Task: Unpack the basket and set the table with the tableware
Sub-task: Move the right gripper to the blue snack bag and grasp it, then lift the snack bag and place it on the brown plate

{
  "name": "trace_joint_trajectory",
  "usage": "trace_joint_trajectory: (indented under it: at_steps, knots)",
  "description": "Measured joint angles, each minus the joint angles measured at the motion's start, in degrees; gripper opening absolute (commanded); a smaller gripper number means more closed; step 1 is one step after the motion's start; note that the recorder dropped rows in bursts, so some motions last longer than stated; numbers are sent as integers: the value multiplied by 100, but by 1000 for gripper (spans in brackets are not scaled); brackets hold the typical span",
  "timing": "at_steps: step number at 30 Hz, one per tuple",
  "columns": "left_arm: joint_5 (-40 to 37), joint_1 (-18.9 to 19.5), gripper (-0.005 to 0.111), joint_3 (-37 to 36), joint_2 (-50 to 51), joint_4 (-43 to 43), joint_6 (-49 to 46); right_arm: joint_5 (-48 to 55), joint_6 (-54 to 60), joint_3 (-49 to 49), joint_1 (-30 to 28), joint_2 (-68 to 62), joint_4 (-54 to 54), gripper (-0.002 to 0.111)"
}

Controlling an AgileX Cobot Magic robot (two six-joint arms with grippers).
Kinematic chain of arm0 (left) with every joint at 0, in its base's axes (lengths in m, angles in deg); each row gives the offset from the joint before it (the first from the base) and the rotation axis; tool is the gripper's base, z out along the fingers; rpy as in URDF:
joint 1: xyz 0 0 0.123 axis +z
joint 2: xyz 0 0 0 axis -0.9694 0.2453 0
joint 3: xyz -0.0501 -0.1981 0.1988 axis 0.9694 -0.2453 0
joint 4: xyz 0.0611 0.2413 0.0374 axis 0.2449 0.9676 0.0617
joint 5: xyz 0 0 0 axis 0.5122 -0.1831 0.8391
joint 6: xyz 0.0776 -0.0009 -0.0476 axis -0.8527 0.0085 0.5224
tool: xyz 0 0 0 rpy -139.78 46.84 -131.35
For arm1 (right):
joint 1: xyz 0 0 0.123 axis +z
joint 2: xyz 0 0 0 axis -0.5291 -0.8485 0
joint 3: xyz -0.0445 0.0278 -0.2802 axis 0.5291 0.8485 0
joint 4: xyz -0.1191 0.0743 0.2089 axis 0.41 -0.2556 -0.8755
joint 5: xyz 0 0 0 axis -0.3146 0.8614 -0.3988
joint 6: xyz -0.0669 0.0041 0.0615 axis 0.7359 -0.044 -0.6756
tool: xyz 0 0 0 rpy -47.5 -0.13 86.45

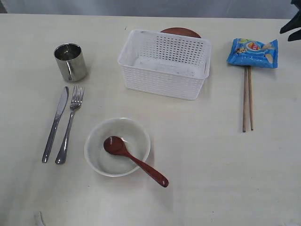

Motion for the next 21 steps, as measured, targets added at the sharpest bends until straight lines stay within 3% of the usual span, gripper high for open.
trace_joint_trajectory:
  at_steps: [7,9,12,21]
  knots:
    - [0,0,0,0,0,0,-36,0,125,134,90,-343,-339,36]
    - [0,0,0,0,0,0,-36,0,125,146,137,-435,-352,27]
    - [0,0,0,0,0,0,-44,0,194,159,198,-512,-372,0]
    - [0,0,0,0,0,0,-44,0,390,-67,224,-338,-920,-1]
